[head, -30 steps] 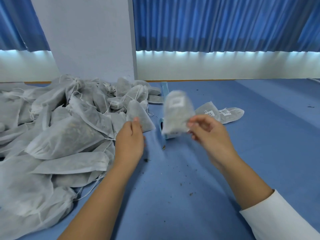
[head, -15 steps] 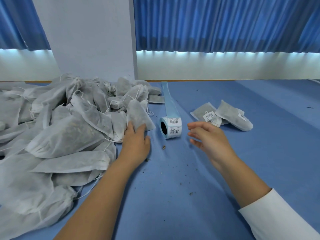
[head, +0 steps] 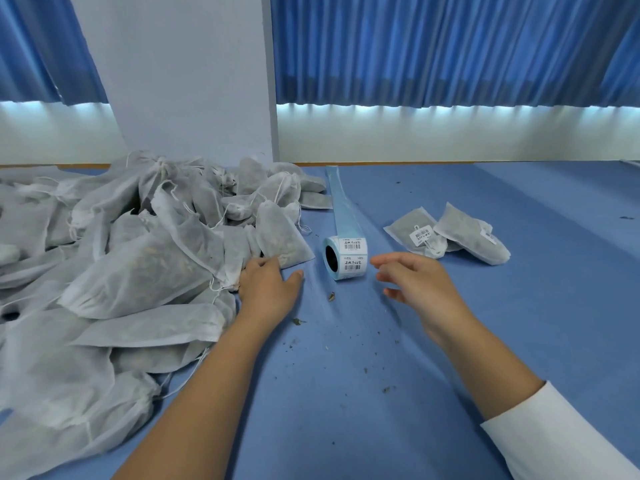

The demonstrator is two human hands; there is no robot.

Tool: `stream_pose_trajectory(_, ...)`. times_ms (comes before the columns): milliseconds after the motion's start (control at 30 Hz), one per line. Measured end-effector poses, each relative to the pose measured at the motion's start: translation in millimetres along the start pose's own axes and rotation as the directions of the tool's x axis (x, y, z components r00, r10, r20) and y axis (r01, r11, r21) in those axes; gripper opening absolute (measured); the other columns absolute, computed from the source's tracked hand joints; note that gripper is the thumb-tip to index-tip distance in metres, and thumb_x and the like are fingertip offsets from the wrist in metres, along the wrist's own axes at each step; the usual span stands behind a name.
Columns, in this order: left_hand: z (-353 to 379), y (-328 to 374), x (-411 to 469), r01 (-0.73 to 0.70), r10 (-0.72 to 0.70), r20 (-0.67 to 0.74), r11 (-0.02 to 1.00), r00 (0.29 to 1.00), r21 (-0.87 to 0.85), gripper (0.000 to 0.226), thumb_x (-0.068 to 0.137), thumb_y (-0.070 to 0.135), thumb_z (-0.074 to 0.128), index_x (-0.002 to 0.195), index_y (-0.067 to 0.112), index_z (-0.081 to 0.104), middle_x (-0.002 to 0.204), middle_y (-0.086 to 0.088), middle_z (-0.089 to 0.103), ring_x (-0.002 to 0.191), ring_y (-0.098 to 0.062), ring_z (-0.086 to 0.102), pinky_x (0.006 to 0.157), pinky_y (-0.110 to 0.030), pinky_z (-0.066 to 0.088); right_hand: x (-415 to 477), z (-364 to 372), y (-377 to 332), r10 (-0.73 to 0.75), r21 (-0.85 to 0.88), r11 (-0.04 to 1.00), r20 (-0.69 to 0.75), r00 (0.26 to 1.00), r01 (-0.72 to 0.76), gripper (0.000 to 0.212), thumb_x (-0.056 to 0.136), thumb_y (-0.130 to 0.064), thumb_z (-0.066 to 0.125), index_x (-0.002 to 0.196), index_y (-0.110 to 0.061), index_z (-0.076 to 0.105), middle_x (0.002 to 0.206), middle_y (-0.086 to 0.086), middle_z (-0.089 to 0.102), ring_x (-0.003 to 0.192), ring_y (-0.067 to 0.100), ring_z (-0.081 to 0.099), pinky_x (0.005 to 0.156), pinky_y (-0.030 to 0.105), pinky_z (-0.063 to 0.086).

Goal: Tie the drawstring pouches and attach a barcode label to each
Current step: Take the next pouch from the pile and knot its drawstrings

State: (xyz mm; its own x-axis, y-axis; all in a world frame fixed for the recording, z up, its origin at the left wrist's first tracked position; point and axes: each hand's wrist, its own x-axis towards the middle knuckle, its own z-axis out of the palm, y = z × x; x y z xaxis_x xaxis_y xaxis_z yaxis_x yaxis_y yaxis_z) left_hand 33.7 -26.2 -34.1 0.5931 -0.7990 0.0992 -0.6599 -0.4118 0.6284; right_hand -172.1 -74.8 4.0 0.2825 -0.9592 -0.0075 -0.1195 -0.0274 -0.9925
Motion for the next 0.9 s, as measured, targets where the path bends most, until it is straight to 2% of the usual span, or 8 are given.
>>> stream_pose_trajectory(133, -2, 4, -3, -0.036, 0.025, -0.086, 0.991, 0.996, -0.132, 0.031, 0.098, 0.024, 0.058, 0.106, -0.005, 0.063, 0.128, -0.026, 0.053, 0.115, -0.032, 0.050, 0.096, -0.033, 0.038, -1, 0, -1, -0.023, -0.073, 0.997, 0.004, 1.000, 0.023, 0.028, 0.093, -0.009, 0.053, 0.087, -0.026, 0.075, 0.101, -0.001, 0.072, 0.095, 0.013, 0.067, 0.068, 0.018, 0.053)
stream_pose_trajectory(233, -10, 12, -12, -0.116, 0.073, -0.211, 0.973, 0.975, -0.199, 0.029, 0.098, 0.017, 0.058, 0.116, -0.006, 0.061, 0.133, -0.022, 0.048, 0.104, -0.015, 0.045, 0.085, -0.011, 0.028, -2, 0, -1, -0.041, -0.087, 0.995, 0.005, 0.999, 0.041, 0.026, 0.094, -0.011, 0.054, 0.089, -0.025, 0.075, 0.096, -0.004, 0.073, 0.087, 0.009, 0.068, 0.062, 0.014, 0.050)
stream_pose_trajectory(300, -16, 18, -19, -0.201, 0.140, -0.292, 0.961, 0.946, -0.192, 0.035, 0.097, 0.016, 0.060, 0.127, -0.003, 0.058, 0.139, -0.016, 0.043, 0.113, -0.016, 0.048, 0.090, -0.007, 0.025, -2, 1, -2, -0.040, -0.069, 0.997, 0.023, 0.999, 0.042, 0.025, 0.094, -0.009, 0.053, 0.089, -0.021, 0.075, 0.092, -0.005, 0.074, 0.074, 0.002, 0.067, 0.058, 0.012, 0.050)
stream_pose_trajectory(400, -23, 29, -31, -0.330, 0.220, -0.364, 0.902, 0.905, -0.276, 0.044, 0.096, 0.015, 0.062, 0.137, 0.002, 0.054, 0.135, -0.005, 0.044, 0.117, -0.012, 0.052, 0.105, -0.019, 0.036, -3, 5, -3, -0.026, -0.035, 0.999, 0.075, 0.997, 0.028, 0.021, 0.095, -0.009, 0.054, 0.092, -0.014, 0.074, 0.091, 0.001, 0.076, 0.066, 0.003, 0.067, 0.057, 0.015, 0.052)
stream_pose_trajectory(500, -27, 40, -43, -0.443, 0.258, -0.437, 0.802, 0.862, -0.401, 0.033, 0.094, 0.013, 0.065, 0.127, 0.008, 0.065, 0.114, 0.015, 0.050, 0.099, 0.008, 0.055, 0.094, -0.010, 0.042, -4, 7, -5, 0.002, 0.084, 0.996, 0.104, 0.995, -0.011, 0.017, 0.097, -0.019, 0.057, 0.096, -0.009, 0.071, 0.094, 0.009, 0.076, 0.071, 0.011, 0.070, 0.057, 0.019, 0.054)
stream_pose_trajectory(600, -30, 47, -51, -0.508, 0.288, -0.478, 0.745, 0.830, -0.433, 0.017, 0.092, 0.009, 0.068, 0.107, 0.010, 0.075, 0.102, 0.015, 0.061, 0.091, 0.013, 0.059, 0.082, -0.005, 0.044, -4, 8, -8, 0.029, 0.246, 0.967, 0.162, 0.986, -0.068, 0.029, 0.100, -0.035, 0.051, 0.106, -0.010, 0.065, 0.096, 0.013, 0.075, 0.080, 0.021, 0.074, 0.062, 0.026, 0.057)
stream_pose_trajectory(767, -30, 50, -58, -0.364, 0.224, -0.296, 0.706, 0.928, -0.607, 0.023, 0.092, 0.018, 0.068, 0.071, 0.016, 0.075, 0.074, 0.005, 0.074, 0.077, -0.011, 0.071, 0.076, -0.028, 0.057, -3, 3, -8, -0.030, 0.398, 0.914, 0.255, 0.966, -0.077, 0.031, 0.101, -0.024, 0.050, 0.121, -0.004, 0.063, 0.114, 0.010, 0.072, 0.107, 0.022, 0.069, 0.088, 0.034, 0.056)
stream_pose_trajectory(900, -30, 49, -54, -0.234, 0.119, -0.222, 0.753, 0.968, -0.615, 0.021, 0.092, 0.034, 0.068, 0.081, 0.015, 0.067, 0.081, 0.004, 0.070, 0.082, -0.016, 0.070, 0.079, -0.034, 0.056, -6, 3, -4, -0.037, 0.231, 0.973, 0.243, 0.969, -0.021, 0.026, 0.092, -0.022, 0.065, 0.115, -0.011, 0.065, 0.107, 0.008, 0.074, 0.101, 0.024, 0.070, 0.093, 0.044, 0.054)
